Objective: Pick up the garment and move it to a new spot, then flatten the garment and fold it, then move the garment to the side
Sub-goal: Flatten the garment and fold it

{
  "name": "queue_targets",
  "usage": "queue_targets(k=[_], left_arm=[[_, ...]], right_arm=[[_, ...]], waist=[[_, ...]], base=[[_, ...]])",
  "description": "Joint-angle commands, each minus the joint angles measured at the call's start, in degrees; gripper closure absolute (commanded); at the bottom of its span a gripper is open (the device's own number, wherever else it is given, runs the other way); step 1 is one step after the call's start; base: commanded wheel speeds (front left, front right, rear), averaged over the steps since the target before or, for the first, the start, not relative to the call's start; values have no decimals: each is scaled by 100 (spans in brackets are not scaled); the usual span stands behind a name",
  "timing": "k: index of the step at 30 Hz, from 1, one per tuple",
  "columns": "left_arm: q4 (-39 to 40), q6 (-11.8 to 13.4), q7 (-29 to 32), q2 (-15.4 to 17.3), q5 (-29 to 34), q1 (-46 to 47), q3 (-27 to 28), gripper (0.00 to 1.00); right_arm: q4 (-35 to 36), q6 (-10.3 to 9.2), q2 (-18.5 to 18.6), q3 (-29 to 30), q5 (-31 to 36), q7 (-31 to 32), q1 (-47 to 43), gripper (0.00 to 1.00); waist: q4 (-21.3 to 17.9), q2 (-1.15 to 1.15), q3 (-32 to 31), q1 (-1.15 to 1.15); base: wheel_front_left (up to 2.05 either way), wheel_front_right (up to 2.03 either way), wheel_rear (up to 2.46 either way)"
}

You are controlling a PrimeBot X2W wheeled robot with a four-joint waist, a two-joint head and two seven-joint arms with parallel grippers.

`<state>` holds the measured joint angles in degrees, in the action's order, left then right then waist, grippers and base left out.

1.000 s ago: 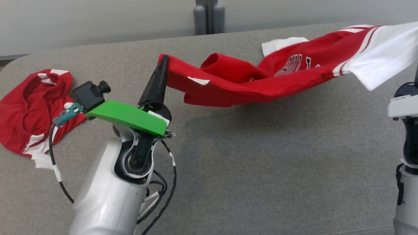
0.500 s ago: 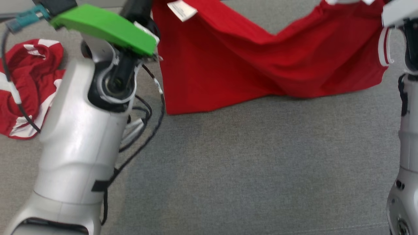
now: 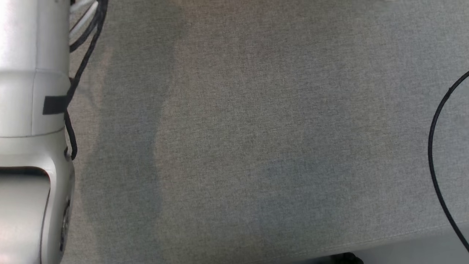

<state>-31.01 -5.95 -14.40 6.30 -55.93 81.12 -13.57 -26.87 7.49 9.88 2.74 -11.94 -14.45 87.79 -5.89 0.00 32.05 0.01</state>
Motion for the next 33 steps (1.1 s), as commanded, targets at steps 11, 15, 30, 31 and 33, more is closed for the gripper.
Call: queue_targets(k=[11, 15, 30, 31, 33], left_arm=[[373, -156, -77, -255, 36, -990, -369, 100], [493, -158, -74, -265, -132, -1787, -610, 100], [804, -160, -75, 406, -198, -5114, -1493, 100], [790, -160, -74, 425, -172, -5262, -1549, 100], [771, -159, -74, 441, -170, -5526, -1632, 100]], right_arm=[[-13, -1, 811, -724, -59, -74, -926, 100], [-70, -3, 991, -815, -377, -75, -1882, 100], [955, -4, 256, 496, -796, 1466, -6097, 100], [1074, -4, 146, 618, -670, 1686, -6307, 100], [1344, -4, -176, 903, -461, 2203, -6745, 100]], waist=[[343, 0, 500, -1], [511, 0, 394, -1], [582, 0, -1695, -1], [587, 0, -1769, -1], [592, 0, -1949, -1]], base=[[0, 0, 0], [0, 0, 0], [0, 0, 0], [0, 0, 0], [0, 0, 0]])
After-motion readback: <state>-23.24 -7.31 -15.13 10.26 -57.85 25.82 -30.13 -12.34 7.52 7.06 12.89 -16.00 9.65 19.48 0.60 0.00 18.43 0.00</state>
